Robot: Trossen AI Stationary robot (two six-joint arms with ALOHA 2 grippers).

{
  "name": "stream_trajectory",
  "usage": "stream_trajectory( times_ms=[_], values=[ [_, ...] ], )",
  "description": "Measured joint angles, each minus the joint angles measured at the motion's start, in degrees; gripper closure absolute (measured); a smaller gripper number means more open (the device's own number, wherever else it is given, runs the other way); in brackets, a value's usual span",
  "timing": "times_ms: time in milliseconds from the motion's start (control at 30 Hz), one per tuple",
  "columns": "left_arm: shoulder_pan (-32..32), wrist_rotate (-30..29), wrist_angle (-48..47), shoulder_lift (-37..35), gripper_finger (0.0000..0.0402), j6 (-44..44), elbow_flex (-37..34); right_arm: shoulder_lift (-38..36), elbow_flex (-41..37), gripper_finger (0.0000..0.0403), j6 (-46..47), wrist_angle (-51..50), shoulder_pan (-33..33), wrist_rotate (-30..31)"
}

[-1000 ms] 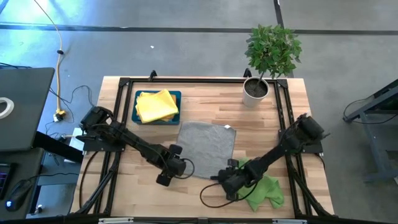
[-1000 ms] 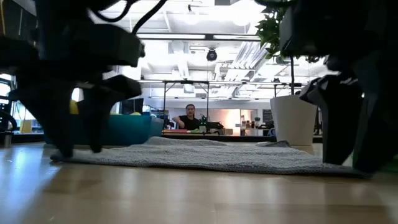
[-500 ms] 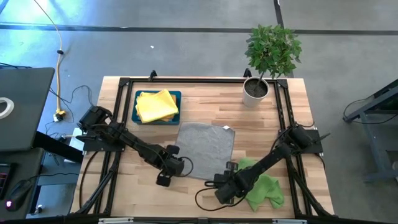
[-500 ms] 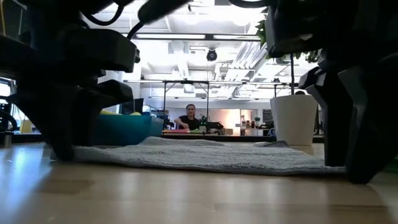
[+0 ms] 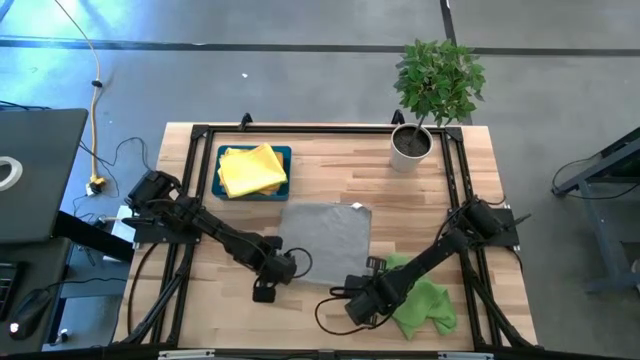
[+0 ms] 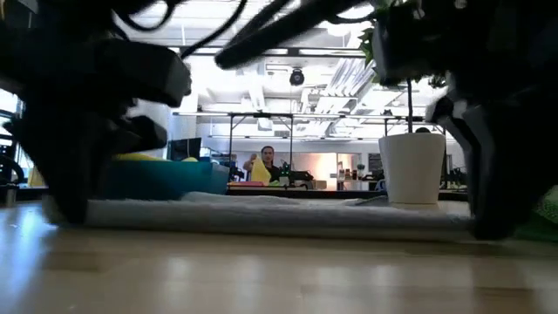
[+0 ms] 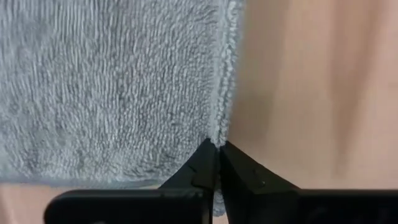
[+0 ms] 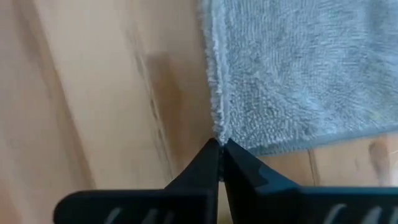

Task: Fold microfiber towels
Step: Fold the gray microfiber cloth

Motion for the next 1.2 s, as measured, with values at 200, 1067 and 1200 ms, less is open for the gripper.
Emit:
stream_trajectory(
  times_ms=[200,1067,1200],
  values=[
    [-0.15,2.50,-6.89,-1.29,0.0397,1.49,5.73,-0.98,6.19,0.0399,-1.57,-8.36,-0.40,1.79],
    [18.23,-23.87,-17.40,-1.93,0.0398,10.88,6.63,-1.08,0.63,0.0400,-23.24,-17.95,-23.07,20.48],
    [20.88,-23.63,-15.95,-1.93,0.0398,12.73,5.27,-1.08,-1.27,0.0400,-28.30,-12.03,-25.78,20.39]
  ],
)
